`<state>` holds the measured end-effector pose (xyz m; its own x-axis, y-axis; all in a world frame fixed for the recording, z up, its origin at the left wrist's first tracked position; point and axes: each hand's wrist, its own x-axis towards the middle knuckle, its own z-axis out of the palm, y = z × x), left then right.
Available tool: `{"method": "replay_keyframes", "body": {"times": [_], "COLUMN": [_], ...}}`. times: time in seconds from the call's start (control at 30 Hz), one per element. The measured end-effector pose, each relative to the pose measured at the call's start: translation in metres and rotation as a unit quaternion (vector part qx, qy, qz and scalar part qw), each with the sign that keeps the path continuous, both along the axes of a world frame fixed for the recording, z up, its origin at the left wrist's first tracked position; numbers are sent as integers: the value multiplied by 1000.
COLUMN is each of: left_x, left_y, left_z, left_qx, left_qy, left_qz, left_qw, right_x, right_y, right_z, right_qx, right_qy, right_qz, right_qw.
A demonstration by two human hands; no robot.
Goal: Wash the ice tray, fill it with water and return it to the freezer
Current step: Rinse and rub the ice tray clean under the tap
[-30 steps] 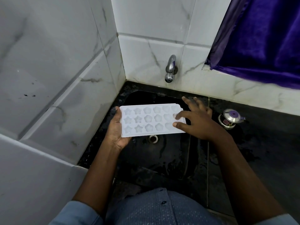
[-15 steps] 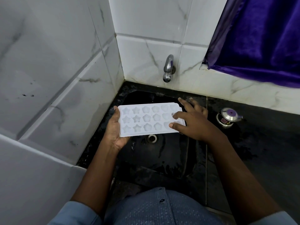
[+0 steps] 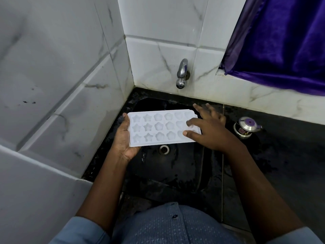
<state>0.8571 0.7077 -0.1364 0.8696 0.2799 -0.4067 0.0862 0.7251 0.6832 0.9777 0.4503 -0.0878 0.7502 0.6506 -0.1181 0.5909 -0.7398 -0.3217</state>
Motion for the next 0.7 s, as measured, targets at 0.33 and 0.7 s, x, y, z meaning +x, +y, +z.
{"method": "replay_keyframes", "body": {"times": [0.33,0.7], "left_x": [-1,0], "left_y": [5,2], "left_z": [-1,3], "left_qx": [14,-6], "left_qy": [14,4], "left_qz": [6,18], "left_qw": [1000,1000], "right_x": [0,-8], "right_y": [-11,-12], "right_z": [9,1], "right_qx": [32,-45], "right_qy": [28,41], "right_qz": [1,32], "right_qw": [999,998]}}
